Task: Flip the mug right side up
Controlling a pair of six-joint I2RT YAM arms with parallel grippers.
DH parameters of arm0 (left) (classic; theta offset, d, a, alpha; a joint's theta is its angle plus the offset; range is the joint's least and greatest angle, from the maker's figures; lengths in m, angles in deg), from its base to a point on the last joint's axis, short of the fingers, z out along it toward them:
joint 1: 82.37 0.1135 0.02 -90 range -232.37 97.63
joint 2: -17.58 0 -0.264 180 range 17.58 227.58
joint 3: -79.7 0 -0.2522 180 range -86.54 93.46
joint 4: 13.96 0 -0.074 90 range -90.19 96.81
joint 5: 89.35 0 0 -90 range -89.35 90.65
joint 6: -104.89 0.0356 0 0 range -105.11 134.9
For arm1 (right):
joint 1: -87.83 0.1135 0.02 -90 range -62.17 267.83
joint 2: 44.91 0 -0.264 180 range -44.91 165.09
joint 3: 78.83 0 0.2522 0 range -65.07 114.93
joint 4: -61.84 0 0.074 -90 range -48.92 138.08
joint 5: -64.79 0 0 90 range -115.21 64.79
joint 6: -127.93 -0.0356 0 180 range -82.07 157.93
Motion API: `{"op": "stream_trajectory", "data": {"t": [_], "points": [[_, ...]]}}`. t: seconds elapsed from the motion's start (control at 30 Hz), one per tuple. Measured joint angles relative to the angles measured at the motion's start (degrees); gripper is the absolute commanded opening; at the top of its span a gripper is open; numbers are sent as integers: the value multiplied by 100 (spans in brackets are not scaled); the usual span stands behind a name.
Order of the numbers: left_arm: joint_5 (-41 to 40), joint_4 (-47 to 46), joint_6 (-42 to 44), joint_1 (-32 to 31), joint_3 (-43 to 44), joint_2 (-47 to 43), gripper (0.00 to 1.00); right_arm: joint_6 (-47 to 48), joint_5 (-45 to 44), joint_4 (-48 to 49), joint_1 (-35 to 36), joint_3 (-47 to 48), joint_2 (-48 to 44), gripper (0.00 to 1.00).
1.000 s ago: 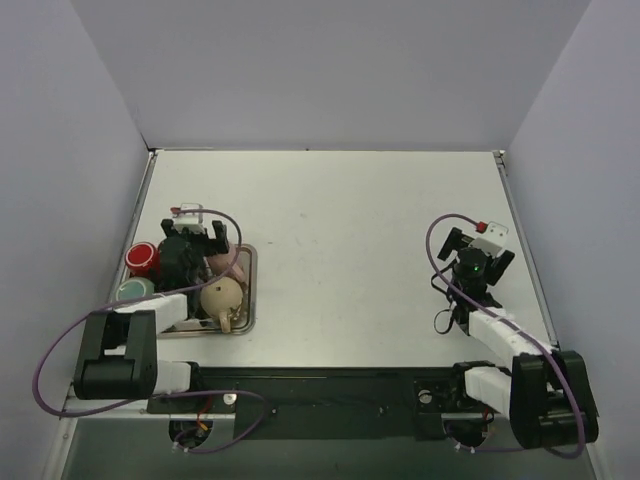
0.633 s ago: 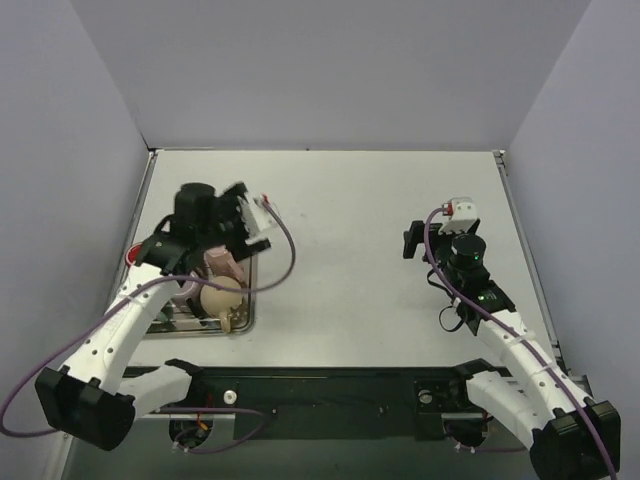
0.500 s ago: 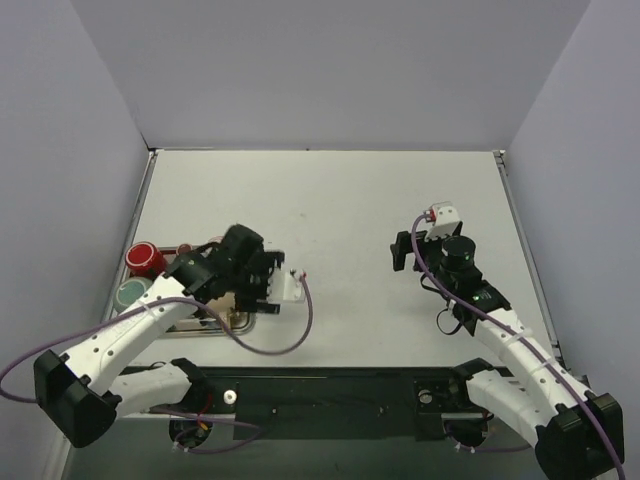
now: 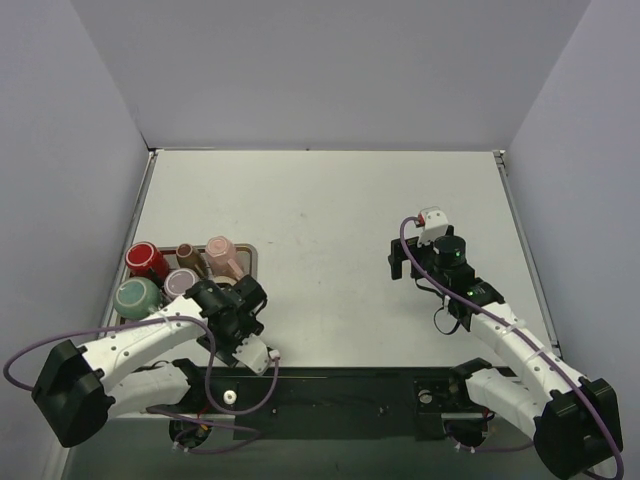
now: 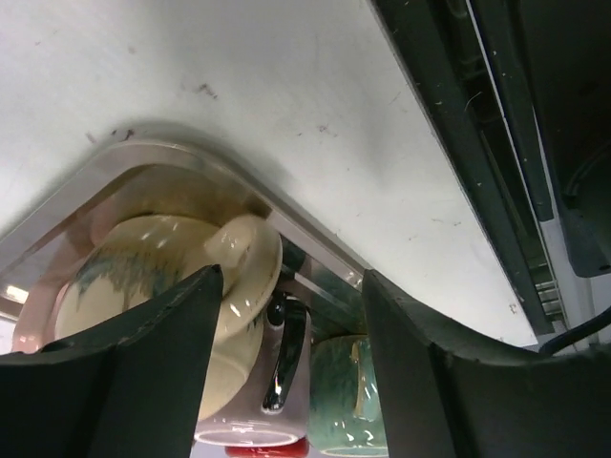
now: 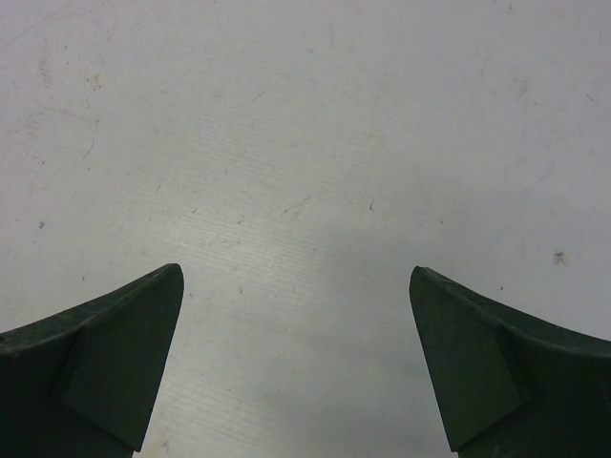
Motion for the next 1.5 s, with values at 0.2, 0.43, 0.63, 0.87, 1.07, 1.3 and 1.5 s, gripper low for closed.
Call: {"op": "stream_trajectory", "data": {"t": [0.2, 0.43, 0.63, 0.87, 1.07, 1.3, 1.5], "points": [[-470, -914, 455, 2, -726, 74, 53, 17, 55, 2, 0, 0, 39, 100], [-826, -1711, 822, 2, -852, 118, 30, 15, 278, -7, 0, 0, 125, 100], [-1294, -2188, 931, -72, -927, 155, 0, -31, 442, -9, 0, 0, 118, 100], [-960, -2072, -308, -358, 168, 407, 0, -533, 686, -260, 72, 131, 87, 97], [50, -2435, -2361, -186, 2164, 483, 0, -1283, 789, -358, 813, 553, -81, 99], [2299, -3084, -5263, 905, 2903, 275, 0, -1751, 1274, 680, 2133, 619, -603, 98], [3926, -3427, -7007, 1102, 2955, 267, 0, -2037, 1725, 1381, 2588, 1014, -72, 95]]}}
